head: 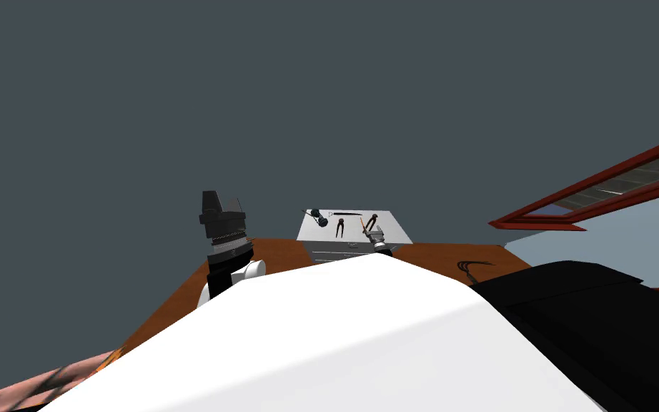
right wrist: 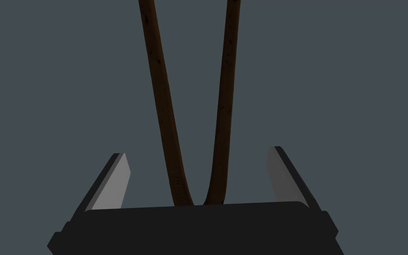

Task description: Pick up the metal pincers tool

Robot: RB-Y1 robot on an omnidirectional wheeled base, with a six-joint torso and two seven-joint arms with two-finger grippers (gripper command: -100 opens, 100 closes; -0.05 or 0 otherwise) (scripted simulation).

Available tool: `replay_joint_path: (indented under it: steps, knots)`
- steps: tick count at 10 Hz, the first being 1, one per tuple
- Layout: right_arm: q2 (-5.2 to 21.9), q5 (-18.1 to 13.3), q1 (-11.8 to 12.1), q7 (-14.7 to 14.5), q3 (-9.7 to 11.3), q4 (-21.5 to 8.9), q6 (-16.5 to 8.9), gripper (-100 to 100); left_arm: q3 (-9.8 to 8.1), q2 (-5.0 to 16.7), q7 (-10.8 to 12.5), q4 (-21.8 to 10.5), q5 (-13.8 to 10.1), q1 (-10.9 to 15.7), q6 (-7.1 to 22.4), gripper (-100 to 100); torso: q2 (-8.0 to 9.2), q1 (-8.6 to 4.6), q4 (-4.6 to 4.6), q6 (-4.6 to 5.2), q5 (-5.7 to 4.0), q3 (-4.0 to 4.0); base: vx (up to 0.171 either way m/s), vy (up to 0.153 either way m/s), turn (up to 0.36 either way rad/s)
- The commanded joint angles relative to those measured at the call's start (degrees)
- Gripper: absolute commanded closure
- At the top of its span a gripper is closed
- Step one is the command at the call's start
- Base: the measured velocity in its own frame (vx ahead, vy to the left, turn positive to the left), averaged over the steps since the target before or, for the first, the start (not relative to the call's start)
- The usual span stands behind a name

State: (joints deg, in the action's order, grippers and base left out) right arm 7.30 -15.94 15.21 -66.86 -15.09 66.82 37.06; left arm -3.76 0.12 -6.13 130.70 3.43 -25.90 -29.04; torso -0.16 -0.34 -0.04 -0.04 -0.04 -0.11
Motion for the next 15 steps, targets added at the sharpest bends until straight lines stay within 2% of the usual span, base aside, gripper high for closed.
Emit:
replay_joint_path:
  steps: [1,2,4,5,6,10,11,12,13,15]
  knots:
    - [-2.03,-2.60,-0.32,-0.11,1.67,2.28,-1.57,-100,0.00,0.00,0.00,0.00,0.00,0.00,0.00,0,0.00,0.00,0.00,0.00,0.00,0.00,0.039,-0.099,-0.314]
    - [-2.03,-2.60,-0.32,-0.11,1.67,2.28,-1.57,-100,0.00,0.00,0.00,0.00,0.00,0.00,0.00,0,-0.04,-0.11,-0.01,0.00,-0.02,-0.02,0.034,-0.064,-0.078]
    - [-4.82,-6.06,-1.18,-0.39,3.86,5.01,-3.49,-100,0.00,0.00,0.00,0.00,0.00,0.00,0.00,0,0.01,0.02,0.00,-0.01,0.01,0.00,0.033,-0.066,-0.219]
    - [-3.49,-4.93,-0.61,0.12,3.25,4.52,-2.77,-100,0.00,0.00,0.00,0.00,0.00,0.00,0.00,0,0.01,-0.03,0.00,-0.01,0.00,0.01,0.013,-0.031,-0.040]
    - [-3.56,-5.11,-0.65,0.23,3.37,4.75,-3.12,100,0.01,0.00,0.00,0.00,0.00,0.02,0.00,0,0.08,0.08,0.01,-0.04,0.01,0.04,0.003,-0.004,0.015]
    - [-3.56,-5.09,-0.66,0.23,3.38,4.74,-3.06,100,0.01,-0.01,0.00,0.00,0.00,0.02,0.00,0,0.14,0.19,0.02,-0.02,0.05,0.08,0.000,0.000,0.000]
    - [-3.56,-5.09,-0.66,0.23,3.38,4.74,-3.07,0,0.01,-0.01,0.00,0.00,0.00,0.02,0.00,0,0.14,0.19,0.02,-0.02,0.05,0.08,0.000,0.000,0.000]
    - [-2.03,-2.60,-0.32,-0.11,1.67,2.28,-1.57,100,0.01,-0.01,0.00,0.00,0.00,0.02,0.00,0,0.14,0.19,0.02,-0.03,0.05,0.08,-0.036,0.064,0.367]
    - [-0.63,-0.87,0.11,0.03,0.58,0.91,-0.61,100,0.03,-0.01,0.00,-0.01,0.00,0.04,0.01,0,0.10,0.33,-0.11,-0.22,-0.10,-0.01,-0.060,0.118,0.397]
    - [-0.63,-0.87,0.11,0.03,0.58,0.91,-0.61,100,0.02,-0.01,0.00,0.00,0.00,0.02,0.00,0,0.02,0.47,-0.31,-0.18,-0.25,-0.15,-0.027,0.062,0.026]
